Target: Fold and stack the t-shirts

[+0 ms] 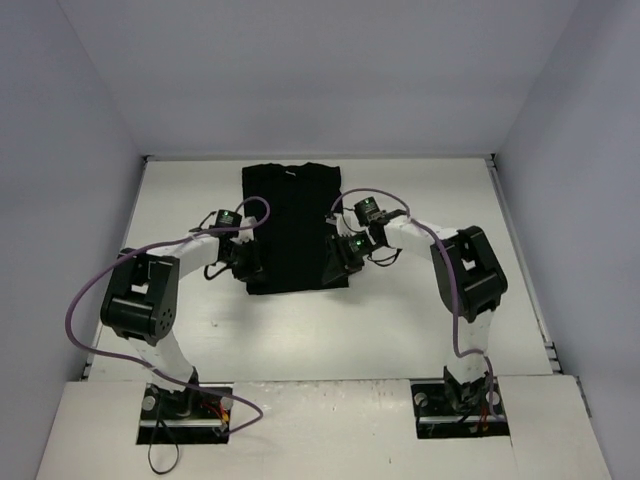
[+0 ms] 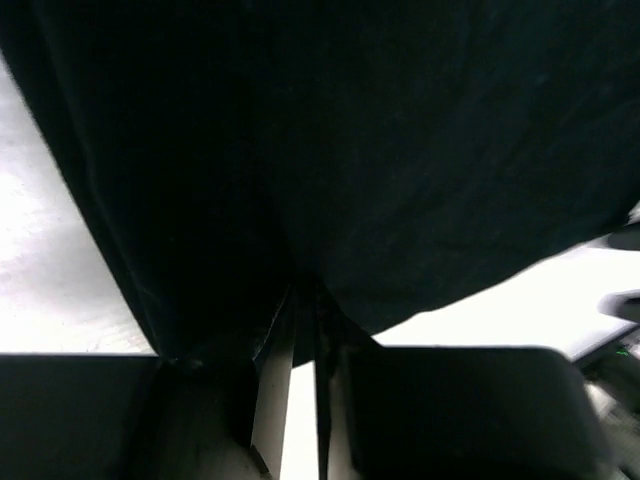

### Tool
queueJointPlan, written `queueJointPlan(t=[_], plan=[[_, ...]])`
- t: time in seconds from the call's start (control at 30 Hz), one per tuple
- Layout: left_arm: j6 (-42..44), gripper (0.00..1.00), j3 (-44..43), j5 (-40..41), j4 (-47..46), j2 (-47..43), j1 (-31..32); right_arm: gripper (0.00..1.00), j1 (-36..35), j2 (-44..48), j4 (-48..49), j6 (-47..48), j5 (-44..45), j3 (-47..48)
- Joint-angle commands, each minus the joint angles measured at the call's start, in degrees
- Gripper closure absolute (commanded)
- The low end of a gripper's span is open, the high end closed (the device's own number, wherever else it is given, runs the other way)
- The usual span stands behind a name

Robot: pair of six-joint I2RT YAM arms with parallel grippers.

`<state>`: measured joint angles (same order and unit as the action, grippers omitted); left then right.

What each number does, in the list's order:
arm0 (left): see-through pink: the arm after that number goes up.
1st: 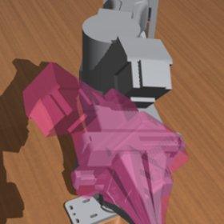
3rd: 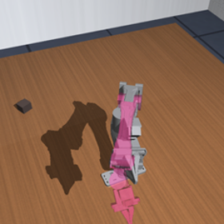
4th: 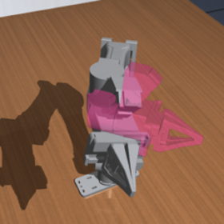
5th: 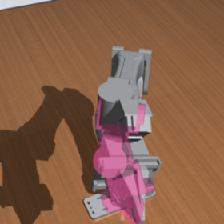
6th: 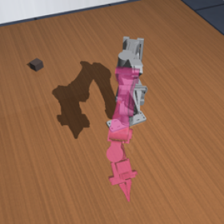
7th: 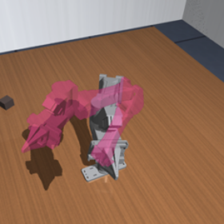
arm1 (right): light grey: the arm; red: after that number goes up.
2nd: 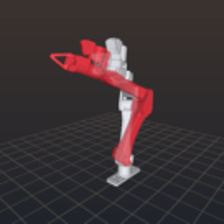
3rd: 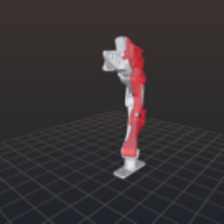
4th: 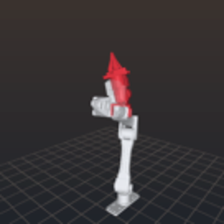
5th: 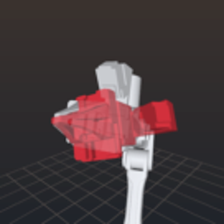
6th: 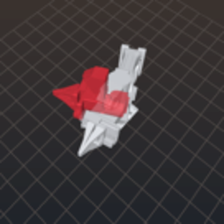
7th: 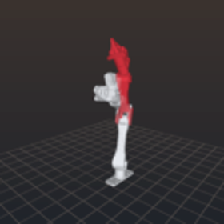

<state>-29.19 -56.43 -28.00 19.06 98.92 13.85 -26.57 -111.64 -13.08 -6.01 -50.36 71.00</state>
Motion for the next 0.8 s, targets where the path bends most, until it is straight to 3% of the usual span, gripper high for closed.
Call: queueJointPlan(t=[0.0, 0.17, 0.37, 0.5, 0.6, 0.77], plan=[[-1.5, 0.92, 1.6, -2.3, -3.5, 0.1, -2.9, 0.62, 1.8, -2.7, 10.3, 1.7, -9.1, -4.8], [-2.9, 0.94, 4.2, 0.1, -0.3, 1.0, -3.9, 0.62, 5.6, -4.8, 16.5, 0.0, -7.1, -11.2], [-5.1, 0.96, 8.9, 1.6, 1.1, -2.0, -4.3, 0.63, 7.0, 2.6, 16.5, -2.2, 2.3, -18.3], [-3.0, 0.94, 6.0, 2.1, 5.7, -7.6, -4.3, 0.63, 6.5, 8.9, 16.1, -5.6, 5.6, -19.4], [-0.2, 0.8, -0.1, 2.9, 11.3, -14.3, -4.2, 0.62, 4.2, 16.5, 15.0, -9.6, 11.7, -16.7], [0.6, 0.59, -6.0, 10.5, 17.6, -23.5, -3.9, 0.59, -1.8, 23.1, 7.9, -13.8, 33.1, -9.9]])
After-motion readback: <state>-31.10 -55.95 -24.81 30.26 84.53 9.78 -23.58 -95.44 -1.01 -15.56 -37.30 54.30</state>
